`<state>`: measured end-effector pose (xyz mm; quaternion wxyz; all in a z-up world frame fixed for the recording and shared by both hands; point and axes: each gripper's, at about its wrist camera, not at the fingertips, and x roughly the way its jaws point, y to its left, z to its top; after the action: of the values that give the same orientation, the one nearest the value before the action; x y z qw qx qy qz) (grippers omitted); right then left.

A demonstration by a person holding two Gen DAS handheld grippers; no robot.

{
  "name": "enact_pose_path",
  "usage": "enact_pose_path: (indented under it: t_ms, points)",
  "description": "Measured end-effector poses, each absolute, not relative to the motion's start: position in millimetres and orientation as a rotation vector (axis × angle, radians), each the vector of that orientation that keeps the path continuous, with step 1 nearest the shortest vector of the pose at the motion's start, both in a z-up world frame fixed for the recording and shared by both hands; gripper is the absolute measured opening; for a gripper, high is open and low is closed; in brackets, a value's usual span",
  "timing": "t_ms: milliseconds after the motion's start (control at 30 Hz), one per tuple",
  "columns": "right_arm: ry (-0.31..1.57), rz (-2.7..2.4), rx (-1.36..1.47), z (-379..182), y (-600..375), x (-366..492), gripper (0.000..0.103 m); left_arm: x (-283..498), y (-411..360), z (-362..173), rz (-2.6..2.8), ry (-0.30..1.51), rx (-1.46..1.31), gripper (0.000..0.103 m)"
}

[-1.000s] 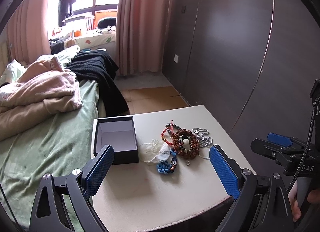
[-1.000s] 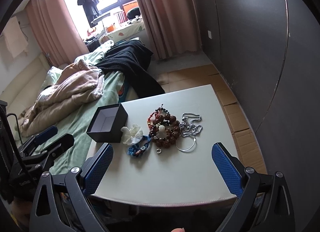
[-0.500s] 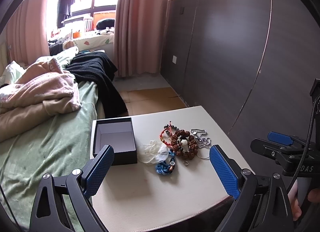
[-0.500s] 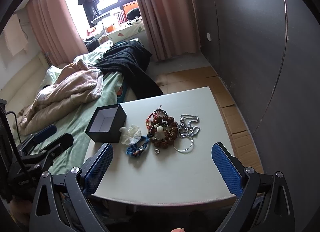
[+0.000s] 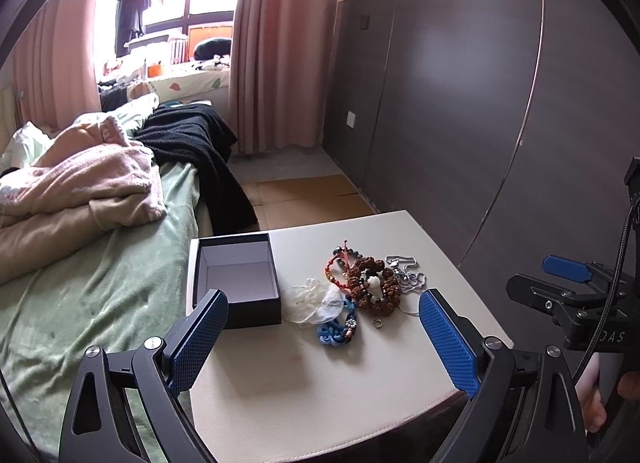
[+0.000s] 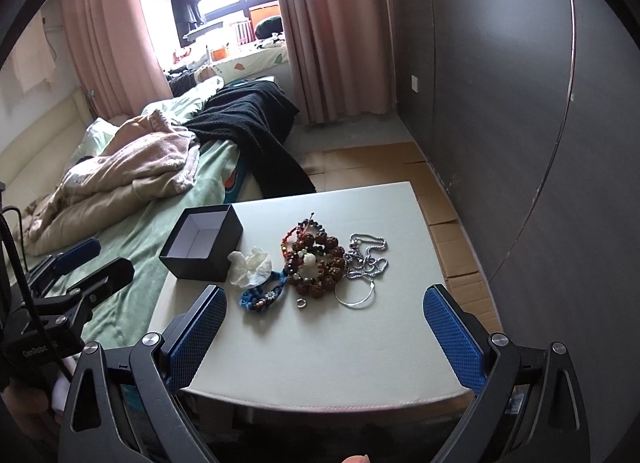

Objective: Organize jewelry

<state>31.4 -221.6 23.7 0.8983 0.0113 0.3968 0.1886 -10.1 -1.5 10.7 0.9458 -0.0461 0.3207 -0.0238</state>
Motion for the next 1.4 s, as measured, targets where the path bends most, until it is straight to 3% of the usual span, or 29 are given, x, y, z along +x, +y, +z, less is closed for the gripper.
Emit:
enact_pose_path:
  t_ms: [533, 900, 1133, 1400]
  points:
    - [0.791, 0.382, -0.024, 23, -220, 29, 0.099, -11, 1, 7, -0.058, 0.661, -0.092, 0.096]
    - [0.806, 0.265, 0.107, 11, -250, 54, 0.099, 16, -6, -3, -0.063, 0.680, -0.132, 0.095]
    - [0.817, 0.165, 0.275, -11, -278, 80, 0.099, 47, -20, -27, -0.071, 0.776, -0.105, 0.075]
    - [0.927, 0.108, 0.321, -36, -283, 111, 0.099, 79, -29, -53, -0.104, 0.854, -0.173, 0.059]
